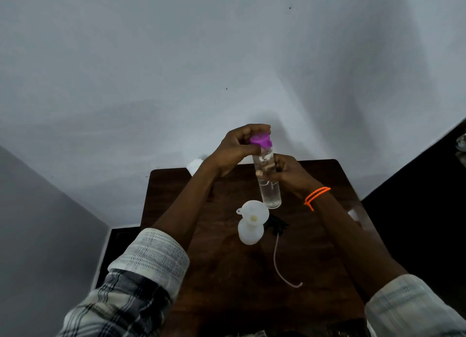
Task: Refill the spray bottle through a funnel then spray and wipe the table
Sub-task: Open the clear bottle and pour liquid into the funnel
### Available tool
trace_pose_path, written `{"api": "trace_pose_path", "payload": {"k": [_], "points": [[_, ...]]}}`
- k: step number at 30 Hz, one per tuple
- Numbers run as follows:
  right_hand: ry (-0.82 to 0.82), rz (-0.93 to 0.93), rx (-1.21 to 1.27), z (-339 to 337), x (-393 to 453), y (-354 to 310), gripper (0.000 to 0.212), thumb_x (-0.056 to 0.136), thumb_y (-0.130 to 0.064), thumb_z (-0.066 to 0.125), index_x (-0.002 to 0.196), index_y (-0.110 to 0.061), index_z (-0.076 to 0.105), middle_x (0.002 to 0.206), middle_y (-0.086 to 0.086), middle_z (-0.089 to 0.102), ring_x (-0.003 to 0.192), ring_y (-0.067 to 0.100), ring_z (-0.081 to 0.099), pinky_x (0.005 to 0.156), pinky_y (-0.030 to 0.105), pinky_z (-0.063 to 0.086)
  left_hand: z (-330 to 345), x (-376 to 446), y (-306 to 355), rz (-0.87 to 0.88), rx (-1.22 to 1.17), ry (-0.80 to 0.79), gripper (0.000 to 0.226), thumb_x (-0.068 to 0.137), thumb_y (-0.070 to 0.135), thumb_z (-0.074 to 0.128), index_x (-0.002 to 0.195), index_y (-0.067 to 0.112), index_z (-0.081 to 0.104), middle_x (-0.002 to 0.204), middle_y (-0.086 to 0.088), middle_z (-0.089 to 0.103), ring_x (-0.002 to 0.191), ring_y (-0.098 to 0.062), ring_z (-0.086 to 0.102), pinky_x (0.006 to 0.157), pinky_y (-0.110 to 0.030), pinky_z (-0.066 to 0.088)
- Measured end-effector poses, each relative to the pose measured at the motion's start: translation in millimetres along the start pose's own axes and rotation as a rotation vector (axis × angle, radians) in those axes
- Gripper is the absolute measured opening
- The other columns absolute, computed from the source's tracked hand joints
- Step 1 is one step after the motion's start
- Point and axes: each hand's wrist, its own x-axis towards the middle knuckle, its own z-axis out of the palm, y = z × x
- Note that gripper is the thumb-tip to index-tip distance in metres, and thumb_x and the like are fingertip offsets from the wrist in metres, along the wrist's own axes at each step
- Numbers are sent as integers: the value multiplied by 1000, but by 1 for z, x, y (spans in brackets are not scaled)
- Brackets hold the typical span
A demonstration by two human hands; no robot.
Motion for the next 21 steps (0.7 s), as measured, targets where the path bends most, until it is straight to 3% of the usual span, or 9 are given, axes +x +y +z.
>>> {"api": "trace_pose_path", "payload": {"k": [5, 10, 13, 16, 21], "points": [[-5, 2, -65, -6, 0, 0, 32, 78, -11, 85, 106, -4, 70, 101, 17, 75, 98, 32, 72, 90, 44, 58, 4, 0, 2, 13, 59, 166, 54, 68, -2, 90, 118, 5, 71, 107, -13, 76, 96, -19, 72, 92, -37, 59], [28, -7, -136, -10, 2, -1, 46, 69, -32, 91, 108, -19, 69, 102, 5, 76, 98, 24, 73, 95, 55, 55, 12, 5, -1, 32, 90, 258, 51, 61, 13, 98, 106, 9, 75, 98, -16, 75, 82, -13, 70, 77, -29, 58], [52, -19, -144, -12, 1, -4, 59, 68, -34, 92, 117, -23, 63, 107, 1, 75, 99, 19, 73, 95, 54, 56, 16, 9, -1, 35, 92, 307, 52, 56, 28, 100, 101, 18, 76, 97, -20, 72, 83, -25, 72, 80, -38, 61], [62, -20, -159, -14, 0, -5, 61, 67, -36, 93, 118, -23, 61, 106, 1, 76, 97, 18, 74, 94, 53, 56, 18, 11, -2, 26, 142, 349, 52, 54, 39, 99, 97, 23, 76, 91, -13, 73, 87, -30, 72, 81, -43, 62], [62, -36, -190, -15, 0, -4, 65, 64, -41, 93, 119, -25, 62, 108, -1, 76, 98, 17, 74, 96, 54, 55, 21, 12, -3, 30, 233, 414, 50, 55, 45, 98, 93, 23, 74, 75, 7, 67, 68, -8, 63, 65, -24, 55]]}}
